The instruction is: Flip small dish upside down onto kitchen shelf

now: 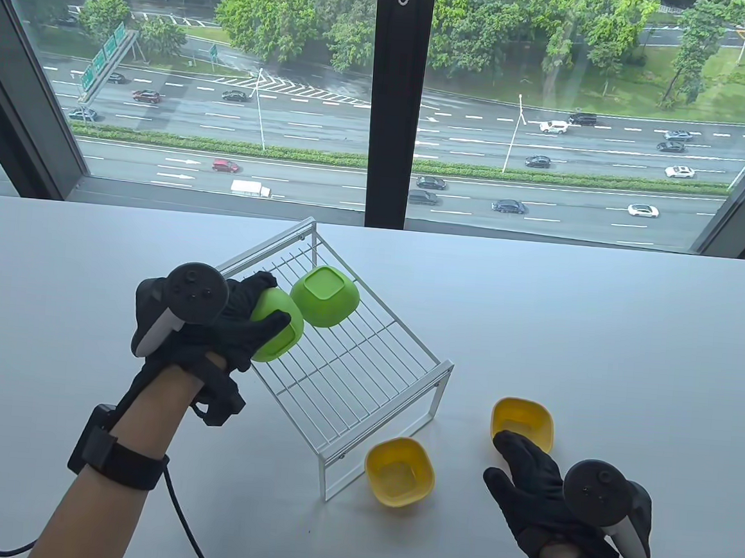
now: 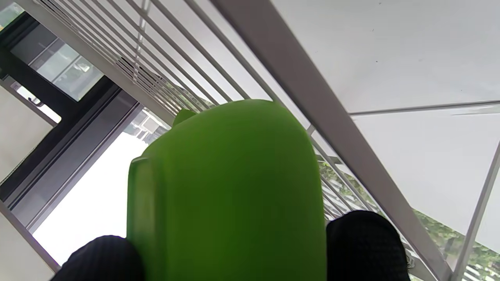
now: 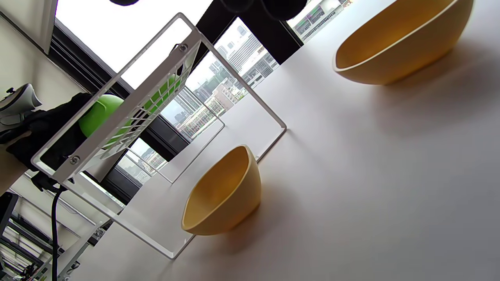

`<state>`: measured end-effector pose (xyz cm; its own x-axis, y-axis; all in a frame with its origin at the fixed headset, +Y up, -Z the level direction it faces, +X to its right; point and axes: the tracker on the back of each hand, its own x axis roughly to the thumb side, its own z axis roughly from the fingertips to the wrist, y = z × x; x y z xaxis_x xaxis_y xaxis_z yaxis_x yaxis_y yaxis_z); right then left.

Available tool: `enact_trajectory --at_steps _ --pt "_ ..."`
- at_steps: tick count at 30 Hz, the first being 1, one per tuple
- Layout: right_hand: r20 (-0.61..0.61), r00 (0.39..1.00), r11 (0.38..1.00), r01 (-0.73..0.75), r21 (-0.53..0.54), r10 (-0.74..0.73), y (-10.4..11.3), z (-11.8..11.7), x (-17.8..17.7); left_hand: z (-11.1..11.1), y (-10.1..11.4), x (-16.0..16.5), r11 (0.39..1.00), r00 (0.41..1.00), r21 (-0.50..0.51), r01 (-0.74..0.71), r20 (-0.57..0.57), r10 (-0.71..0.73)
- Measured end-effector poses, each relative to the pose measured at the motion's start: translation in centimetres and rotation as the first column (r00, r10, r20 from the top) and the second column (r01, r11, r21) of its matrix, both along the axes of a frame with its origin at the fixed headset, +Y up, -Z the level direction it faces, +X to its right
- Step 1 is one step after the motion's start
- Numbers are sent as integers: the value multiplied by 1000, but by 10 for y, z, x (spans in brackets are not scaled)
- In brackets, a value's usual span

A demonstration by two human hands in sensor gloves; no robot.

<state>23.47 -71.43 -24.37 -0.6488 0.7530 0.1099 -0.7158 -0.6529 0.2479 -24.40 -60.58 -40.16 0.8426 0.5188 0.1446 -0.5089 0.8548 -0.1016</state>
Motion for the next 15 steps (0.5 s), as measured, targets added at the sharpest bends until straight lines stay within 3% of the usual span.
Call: enact_trajectory --at_steps 6,15 --pt "-1 1000 1000 3 2 -3 1 0 0 -11 -5 -2 992 988 -2 124 -96 -123" --pt "-13 1000 1000 -4 1 4 1 0 -1 -19 -19 -4 995 989 -28 94 -116 -96"
